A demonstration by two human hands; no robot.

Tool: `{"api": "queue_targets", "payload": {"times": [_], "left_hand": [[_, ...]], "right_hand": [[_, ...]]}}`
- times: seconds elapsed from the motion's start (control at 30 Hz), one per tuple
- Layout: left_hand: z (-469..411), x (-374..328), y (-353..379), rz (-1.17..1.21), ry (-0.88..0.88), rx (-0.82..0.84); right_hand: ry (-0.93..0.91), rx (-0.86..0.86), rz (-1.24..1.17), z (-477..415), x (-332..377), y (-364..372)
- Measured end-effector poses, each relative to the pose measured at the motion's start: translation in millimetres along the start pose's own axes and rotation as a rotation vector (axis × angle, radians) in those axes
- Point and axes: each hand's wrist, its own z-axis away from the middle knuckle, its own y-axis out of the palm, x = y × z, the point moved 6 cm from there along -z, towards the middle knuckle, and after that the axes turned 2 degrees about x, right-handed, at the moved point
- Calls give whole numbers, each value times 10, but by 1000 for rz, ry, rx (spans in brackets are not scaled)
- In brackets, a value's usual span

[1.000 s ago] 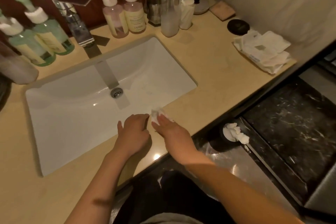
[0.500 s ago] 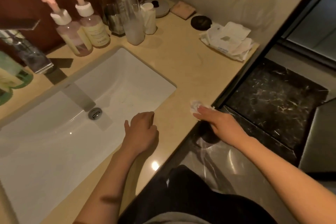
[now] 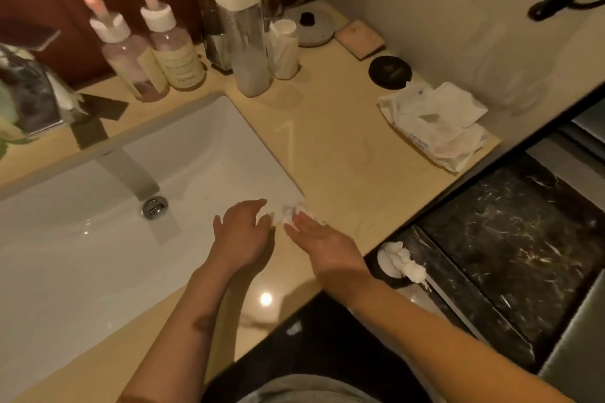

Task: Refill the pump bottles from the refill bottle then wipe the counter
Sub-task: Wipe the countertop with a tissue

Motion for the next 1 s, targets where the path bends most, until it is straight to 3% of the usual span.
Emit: {"api": "queue_targets", "payload": {"times": [0.13,0.3,0.43,0.57,0.67,0.77,0.83,1.0], "left_hand": [[-186,-196,14,21,-32,-45],[-263,-228,45,75,-115,-83],[-270,-178,103,104,-176,-104],[-210,-73,102,139,-237,-135],[-158,11,54,141,-282,-151],[-139,35,19,123,-280,-146],[-144,45,10,104,-260,-125],[-213,-21,-4,51,-176,-62]], "right_hand": [[-365,144,26,283,-351,-156],[-492,266,63,158,-1058,-586],[-395,173,66,-388,-1474,-697],[-175,46,-18,-1090,-1611,-662],[44,-58,-93,-1512,-1446,-598],[193,-46,-90,-1730,-1178,-457],[185,-10,-114,-1728,-978,-333],[-51,41,-47,-1240,-636,-215]]}}
